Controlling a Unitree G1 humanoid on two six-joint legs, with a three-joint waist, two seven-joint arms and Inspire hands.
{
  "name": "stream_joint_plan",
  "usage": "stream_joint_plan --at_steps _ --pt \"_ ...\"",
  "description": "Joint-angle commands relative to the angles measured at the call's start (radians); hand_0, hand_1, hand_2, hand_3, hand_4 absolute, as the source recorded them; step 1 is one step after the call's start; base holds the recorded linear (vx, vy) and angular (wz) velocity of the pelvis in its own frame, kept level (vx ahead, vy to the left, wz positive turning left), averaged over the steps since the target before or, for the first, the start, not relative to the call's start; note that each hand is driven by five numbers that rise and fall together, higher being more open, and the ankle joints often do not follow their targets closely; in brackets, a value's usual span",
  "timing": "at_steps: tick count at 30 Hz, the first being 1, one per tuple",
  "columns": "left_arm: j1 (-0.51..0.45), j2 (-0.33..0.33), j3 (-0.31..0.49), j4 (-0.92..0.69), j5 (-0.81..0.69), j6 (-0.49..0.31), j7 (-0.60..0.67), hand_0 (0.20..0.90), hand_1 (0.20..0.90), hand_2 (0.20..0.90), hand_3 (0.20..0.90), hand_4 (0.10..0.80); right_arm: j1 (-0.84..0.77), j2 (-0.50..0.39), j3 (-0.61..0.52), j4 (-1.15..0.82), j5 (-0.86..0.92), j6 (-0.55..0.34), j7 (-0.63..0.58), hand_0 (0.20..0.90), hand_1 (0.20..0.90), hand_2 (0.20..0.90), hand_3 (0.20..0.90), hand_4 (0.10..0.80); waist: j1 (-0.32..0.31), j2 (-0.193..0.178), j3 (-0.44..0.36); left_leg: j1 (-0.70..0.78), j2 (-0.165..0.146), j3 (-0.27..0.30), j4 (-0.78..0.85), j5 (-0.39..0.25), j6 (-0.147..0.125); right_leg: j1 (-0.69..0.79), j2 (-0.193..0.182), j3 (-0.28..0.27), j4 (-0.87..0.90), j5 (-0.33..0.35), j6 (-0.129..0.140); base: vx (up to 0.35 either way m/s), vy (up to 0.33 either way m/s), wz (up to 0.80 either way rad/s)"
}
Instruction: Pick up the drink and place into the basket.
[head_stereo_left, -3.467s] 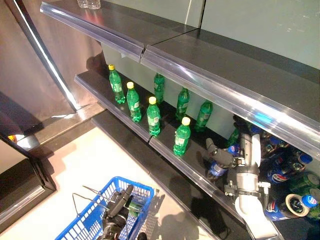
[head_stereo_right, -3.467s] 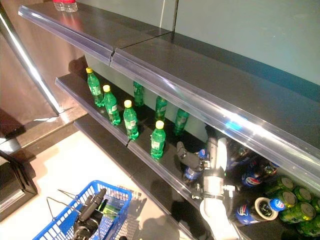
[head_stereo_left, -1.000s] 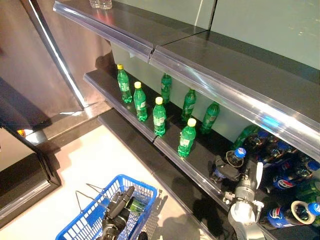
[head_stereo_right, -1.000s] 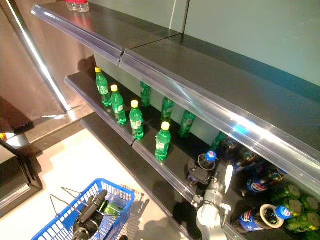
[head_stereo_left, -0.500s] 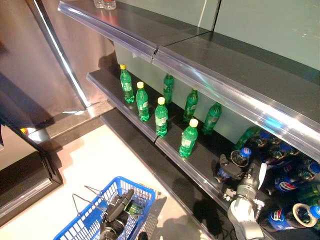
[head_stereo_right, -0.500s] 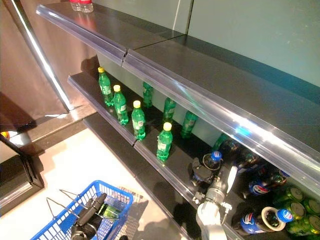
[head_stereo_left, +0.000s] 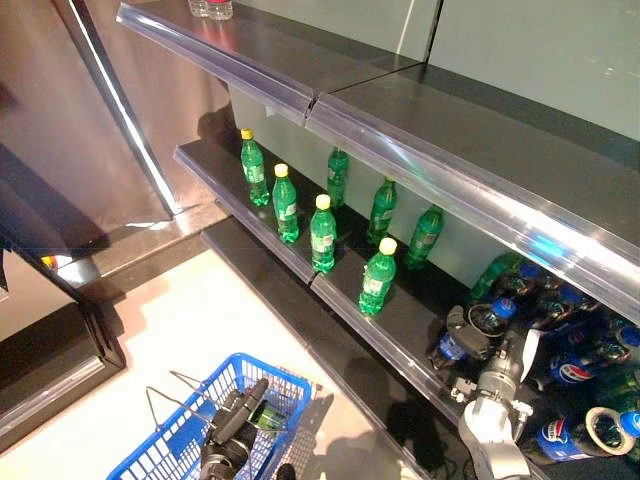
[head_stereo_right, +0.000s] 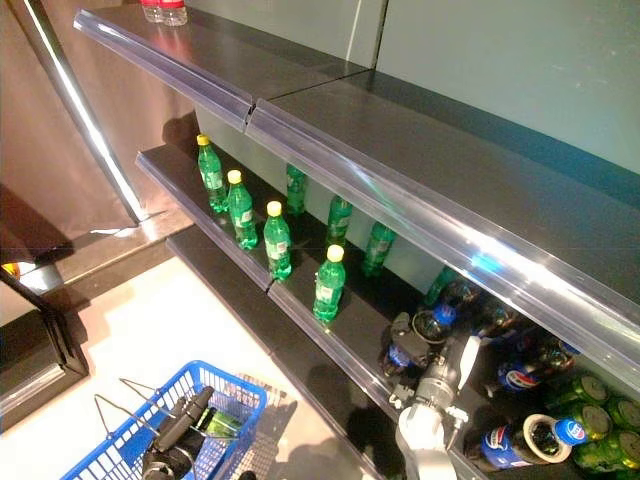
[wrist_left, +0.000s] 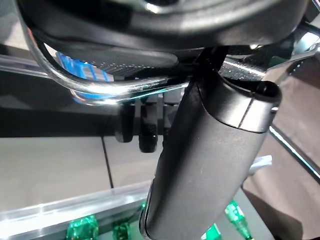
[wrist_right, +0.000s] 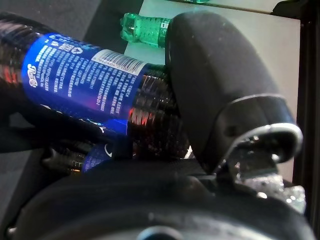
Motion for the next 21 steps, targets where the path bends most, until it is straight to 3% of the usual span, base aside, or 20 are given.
stream_joint_plan --at_steps 1,12,18,21 --pt "-0.079 -0.009 -0.018 -0.161 0.024 -0.045 -0.160 0.300 0.300 0.300 0.200 0.100 -0.095 -0.022 -0.071 -0.042 0.001 -0.085 -0.032 0.300 0.300 0.300 0.200 0.100 0.045 0.022 -0.046 0.012 0.104 -0.009 0.026 -0.027 -0.066 -0.086 -0.104 -0.014 -0.010 0.178 0.073 0.000 0.000 0.00" --pt "-0.092 -0.012 -0.022 -0.201 0.013 -0.044 -0.174 0.300 0.300 0.300 0.200 0.100 -0.099 -0.019 -0.069 -0.055 0.011 -0.083 -0.038 0.300 0.300 0.300 0.200 0.100 0.045 0.022 -0.048 0.013 0.101 -0.011 0.020 -0.025 -0.065 -0.087 -0.104 -0.014 -0.012 0.181 0.073 -0.031 0.012 0.00" --pt "-0.111 -0.013 -0.032 -0.251 0.003 -0.049 -0.155 0.300 0.300 0.300 0.200 0.100 -0.115 0.007 -0.080 -0.143 0.013 -0.175 -0.091 0.300 0.300 0.300 0.200 0.100 0.040 0.023 -0.048 0.014 0.102 -0.006 0.021 -0.026 -0.063 -0.089 -0.102 -0.011 -0.008 0.178 0.072 -0.047 0.009 0.00" --pt "-0.118 -0.019 -0.044 -0.271 0.001 -0.057 -0.137 0.300 0.300 0.300 0.200 0.100 -0.127 0.016 -0.080 -0.183 0.022 -0.213 -0.055 0.300 0.300 0.300 0.200 0.100 0.038 0.024 -0.051 0.014 0.103 -0.004 0.023 -0.027 -0.063 -0.090 -0.101 -0.007 -0.006 0.176 0.071 -0.039 0.007 0.00"
